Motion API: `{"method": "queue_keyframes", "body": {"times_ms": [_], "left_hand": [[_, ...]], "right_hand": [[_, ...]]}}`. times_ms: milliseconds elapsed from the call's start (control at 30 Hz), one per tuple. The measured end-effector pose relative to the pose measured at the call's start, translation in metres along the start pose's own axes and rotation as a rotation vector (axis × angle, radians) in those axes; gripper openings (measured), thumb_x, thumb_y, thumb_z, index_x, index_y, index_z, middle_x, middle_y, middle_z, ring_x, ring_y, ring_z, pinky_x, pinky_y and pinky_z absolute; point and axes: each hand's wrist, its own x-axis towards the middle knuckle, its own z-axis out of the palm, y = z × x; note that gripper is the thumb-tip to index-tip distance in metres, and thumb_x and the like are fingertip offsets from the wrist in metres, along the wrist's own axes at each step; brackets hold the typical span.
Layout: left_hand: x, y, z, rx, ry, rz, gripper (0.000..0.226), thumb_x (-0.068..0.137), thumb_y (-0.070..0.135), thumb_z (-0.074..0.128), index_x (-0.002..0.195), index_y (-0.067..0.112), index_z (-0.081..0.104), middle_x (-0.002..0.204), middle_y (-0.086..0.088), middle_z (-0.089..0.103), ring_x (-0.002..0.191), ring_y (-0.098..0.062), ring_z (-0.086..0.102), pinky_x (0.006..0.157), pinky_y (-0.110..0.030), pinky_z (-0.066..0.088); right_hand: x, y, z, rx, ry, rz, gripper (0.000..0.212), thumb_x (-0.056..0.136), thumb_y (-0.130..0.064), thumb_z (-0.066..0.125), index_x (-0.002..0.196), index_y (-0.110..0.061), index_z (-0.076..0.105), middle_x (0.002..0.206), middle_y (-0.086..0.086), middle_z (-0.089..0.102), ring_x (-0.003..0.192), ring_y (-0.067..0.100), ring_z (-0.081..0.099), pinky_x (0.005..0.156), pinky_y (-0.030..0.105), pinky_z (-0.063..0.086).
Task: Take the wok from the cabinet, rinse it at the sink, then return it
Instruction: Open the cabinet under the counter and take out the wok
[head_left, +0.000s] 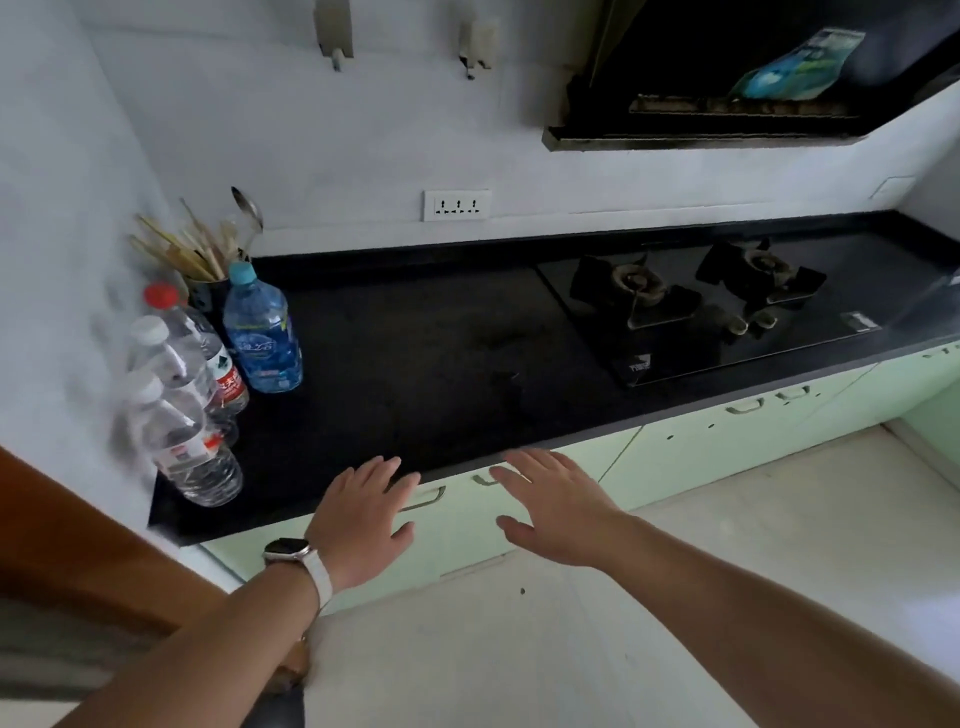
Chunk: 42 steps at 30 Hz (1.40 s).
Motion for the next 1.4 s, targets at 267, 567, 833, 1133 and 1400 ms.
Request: {"method": "queue_keyframes", "body": {"times_ms": [267,567,833,1133,1400], "left_hand": [[0.051,-0.005,0.083,0.188,0.115,0.035,0.062,0.083,0.042,0.065,0.139,0.019,0.055,0.146,-0.013,0.053,0.136,-0.034,0.049,0.105,-0.051,0.045],[0.06,-0.023,0.148,0.334,0.494,0.104,0.067,0.086,0.04,0.061,0.146,0.014,0.045,0.149,-0.015,0.049,0.137,-0.034,0.045,0.109,-0.051,0.037],[0.076,-0.03,0.174,0.519,0.77,0.082,0.064,0.088,0.042,0.055,0.144,0.013,0.047,0.143,-0.013,0.054,0.129,-0.033,0.05,0.098,-0.048,0.037],[0.076,-0.017,0.182,0.473,0.826,0.072,0.062,0.085,0.032,0.06,0.141,0.009,0.05,0.149,-0.019,0.047,0.137,-0.036,0.044,0.109,-0.053,0.032],[0.08,-0.005,0.229,0.486,0.812,0.207,0.046,0.078,0.02,0.063,0.122,0.007,0.067,0.136,-0.025,0.056,0.127,-0.041,0.051,0.099,-0.052,0.042]], "right_hand": [[0.078,0.032,0.093,-0.049,0.083,-0.083,0.068,0.1,-0.056,0.039,0.158,-0.024,0.022,0.166,0.001,0.02,0.153,0.022,0.014,0.123,0.038,0.011],[0.12,0.05,0.169,-0.119,0.452,-0.133,0.068,0.098,-0.057,0.043,0.156,-0.024,0.03,0.162,0.002,0.032,0.15,0.025,0.027,0.121,0.041,0.019],[0.145,0.069,0.186,-0.381,0.823,-0.26,0.067,0.09,-0.058,0.048,0.141,-0.015,0.049,0.129,0.008,0.06,0.112,0.034,0.059,0.098,0.048,0.046],[0.176,0.084,0.191,-0.487,0.989,-0.354,0.068,0.09,-0.056,0.051,0.142,-0.012,0.051,0.124,0.01,0.064,0.105,0.035,0.063,0.079,0.043,0.053],[0.181,0.087,0.195,-0.509,1.093,-0.379,0.071,0.089,-0.055,0.052,0.144,-0.012,0.05,0.121,0.01,0.065,0.101,0.034,0.063,0.077,0.042,0.051]]}}
